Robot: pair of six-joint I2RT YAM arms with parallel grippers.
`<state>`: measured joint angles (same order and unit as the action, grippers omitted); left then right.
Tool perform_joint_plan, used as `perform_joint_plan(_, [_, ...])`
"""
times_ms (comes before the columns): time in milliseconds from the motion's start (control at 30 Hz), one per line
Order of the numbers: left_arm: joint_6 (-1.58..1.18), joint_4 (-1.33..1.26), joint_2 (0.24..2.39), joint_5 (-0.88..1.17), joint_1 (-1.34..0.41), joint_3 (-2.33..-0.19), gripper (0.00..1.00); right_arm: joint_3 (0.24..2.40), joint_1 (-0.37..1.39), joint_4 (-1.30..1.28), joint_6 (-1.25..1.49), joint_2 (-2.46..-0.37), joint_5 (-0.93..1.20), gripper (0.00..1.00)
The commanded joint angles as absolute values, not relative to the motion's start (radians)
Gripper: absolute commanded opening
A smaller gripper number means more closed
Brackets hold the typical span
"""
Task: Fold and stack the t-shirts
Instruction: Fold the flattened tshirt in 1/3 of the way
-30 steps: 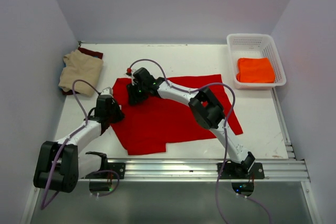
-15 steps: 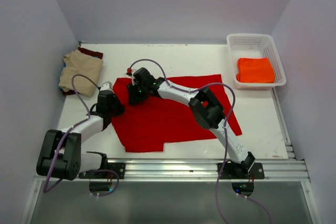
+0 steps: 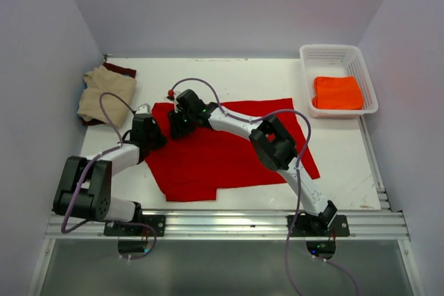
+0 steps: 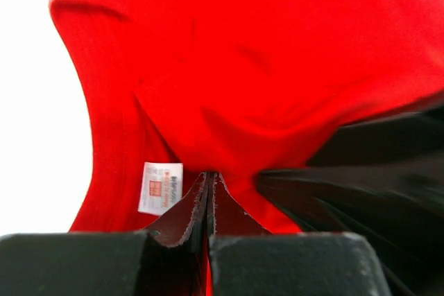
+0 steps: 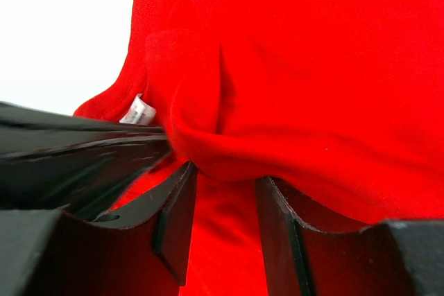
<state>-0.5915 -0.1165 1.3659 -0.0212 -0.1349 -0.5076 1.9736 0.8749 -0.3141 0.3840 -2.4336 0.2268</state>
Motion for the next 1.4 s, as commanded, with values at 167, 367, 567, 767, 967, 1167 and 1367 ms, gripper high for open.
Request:
perform_joint_plan(167, [-0.612, -0.221, 1.480, 0.046, -0.127, -0.557, 0.00, 1.910, 0.870, -0.328, 0.364, -2.390, 0.198, 0.43])
perform_joint_plan(367, [-0.606, -0.226, 1.447, -0.037, -0.123, -0.600, 0.00, 1.890, 0.870, -0.313, 0.367, -2.384, 0.202, 0.43])
perform_joint_plan(567, [-0.604, -0.204, 1.454, -0.078, -0.107, -0.678, 0.00, 1.885, 0.870, -0.310, 0.371, -2.387, 0.209, 0.43])
perform_joint_plan(767, [-0.609, -0.206, 1.512, -0.084, -0.103, -0.733, 0.00, 1.878, 0.870, -0.307, 0.368, -2.387, 0.207, 0.43])
perform_joint_plan(967, [-0.618, -0.225, 1.566, -0.064, -0.095, -0.736, 0.00, 1.875, 0.871, -0.304, 0.373, -2.388, 0.204, 0.43])
perform_joint_plan(1167, [-0.627, -0.242, 1.555, -0.046, -0.091, -0.709, 0.00, 1.870, 0.870, -0.311, 0.414, -2.404, 0.153, 0.26])
perform_joint_plan(1367, [-0.629, -0.247, 1.531, -0.037, -0.084, -0.684, 0.00, 1.876, 0.873, -0.324, 0.437, -2.437, 0.098, 0.13])
